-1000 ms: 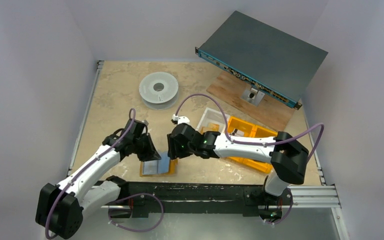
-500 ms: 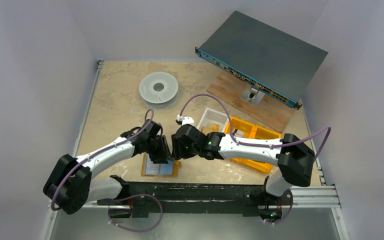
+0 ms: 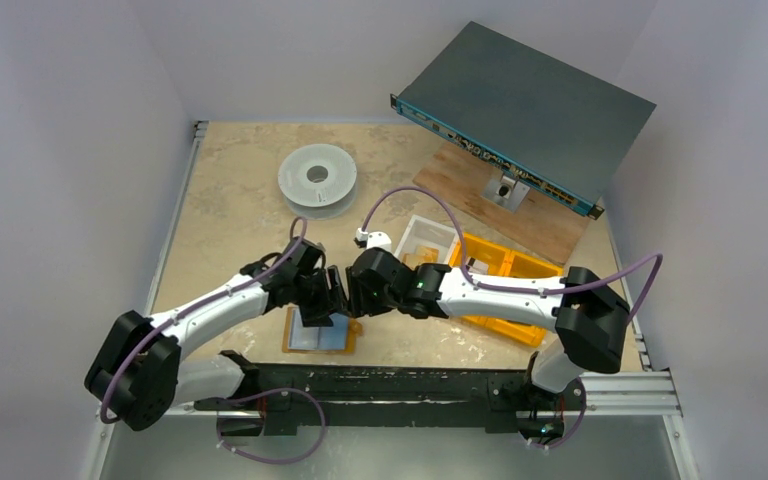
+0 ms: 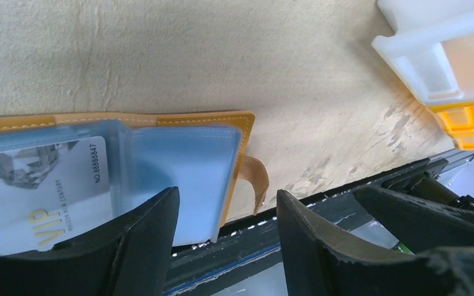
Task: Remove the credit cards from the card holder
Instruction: Remove the credit card from the card holder.
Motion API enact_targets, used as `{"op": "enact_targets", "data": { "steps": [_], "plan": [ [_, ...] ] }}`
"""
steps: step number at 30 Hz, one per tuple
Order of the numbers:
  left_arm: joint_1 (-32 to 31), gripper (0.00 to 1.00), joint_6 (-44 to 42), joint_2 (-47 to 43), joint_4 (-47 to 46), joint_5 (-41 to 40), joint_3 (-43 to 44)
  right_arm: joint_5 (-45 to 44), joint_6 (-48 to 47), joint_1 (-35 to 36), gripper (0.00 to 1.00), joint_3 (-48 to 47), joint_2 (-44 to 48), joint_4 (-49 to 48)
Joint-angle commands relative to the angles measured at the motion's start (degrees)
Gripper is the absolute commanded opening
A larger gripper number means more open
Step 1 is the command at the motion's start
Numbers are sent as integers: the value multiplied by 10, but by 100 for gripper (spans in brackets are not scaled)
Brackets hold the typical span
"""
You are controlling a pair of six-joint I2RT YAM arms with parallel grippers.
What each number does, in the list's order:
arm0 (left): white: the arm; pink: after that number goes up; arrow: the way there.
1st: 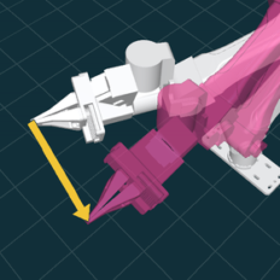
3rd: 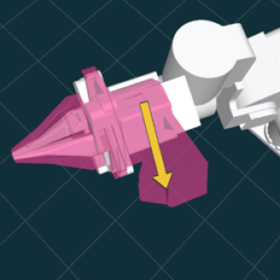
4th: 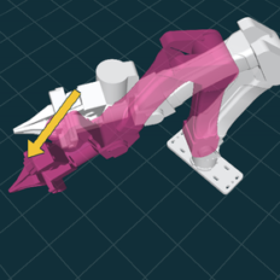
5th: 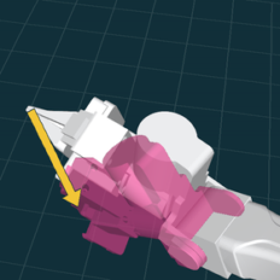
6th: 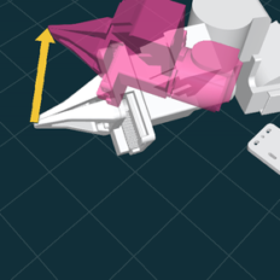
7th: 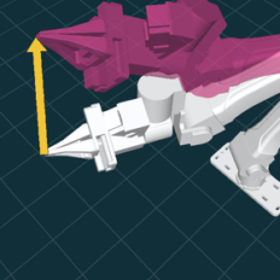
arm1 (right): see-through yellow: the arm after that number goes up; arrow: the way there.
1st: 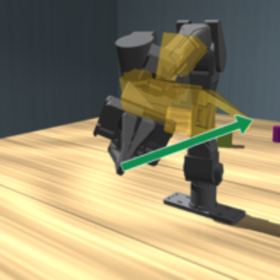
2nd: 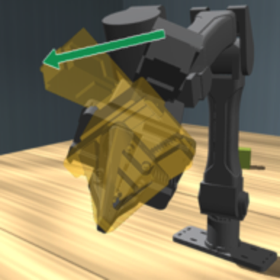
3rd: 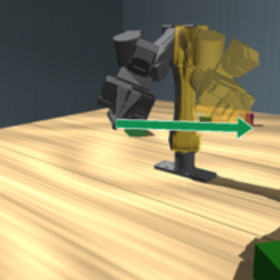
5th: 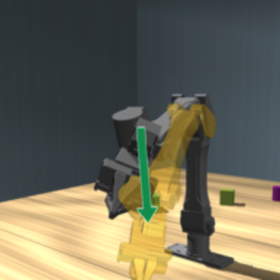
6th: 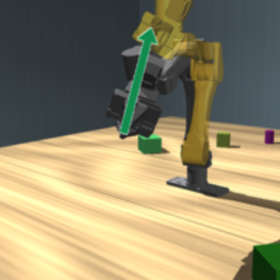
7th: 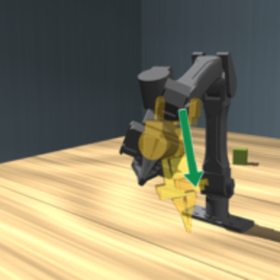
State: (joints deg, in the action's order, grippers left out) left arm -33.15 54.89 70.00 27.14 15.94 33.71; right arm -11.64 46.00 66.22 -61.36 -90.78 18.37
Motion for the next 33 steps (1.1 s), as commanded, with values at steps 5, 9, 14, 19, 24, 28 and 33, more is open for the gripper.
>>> {"op": "enact_targets", "data": {
  "steps": [5, 9, 14, 19, 24, 28, 33],
  "plan": [
    [21, 60, -15, -51, 32, -23, 44, 9, -1, 16, 46, -13, -1, -25],
    [53, 60, -33, -73, 69, -31, 50, 18, -1, 27, 46, -25, -18, -36],
    [126, 61, -61, -108, 146, -71, 57, 32, -8, 45, 45, -65, -67, -44],
    [151, 55, -49, -131, 176, -103, 35, 63, -14, 51, 45, -101, -121, -65],
    [156, 46, -28, -142, 157, -110, -6, 111, -6, 50, 42, -115, -165, -102],
    [156, 34, -22, -146, 156, -136, -24, 127, 10, 44, 39, -105, -183, -135],
    [156, 28, -21, -145, 152, -157, -34, 141, 28, 27, 35, -79, -193, -178]
  ]
}}
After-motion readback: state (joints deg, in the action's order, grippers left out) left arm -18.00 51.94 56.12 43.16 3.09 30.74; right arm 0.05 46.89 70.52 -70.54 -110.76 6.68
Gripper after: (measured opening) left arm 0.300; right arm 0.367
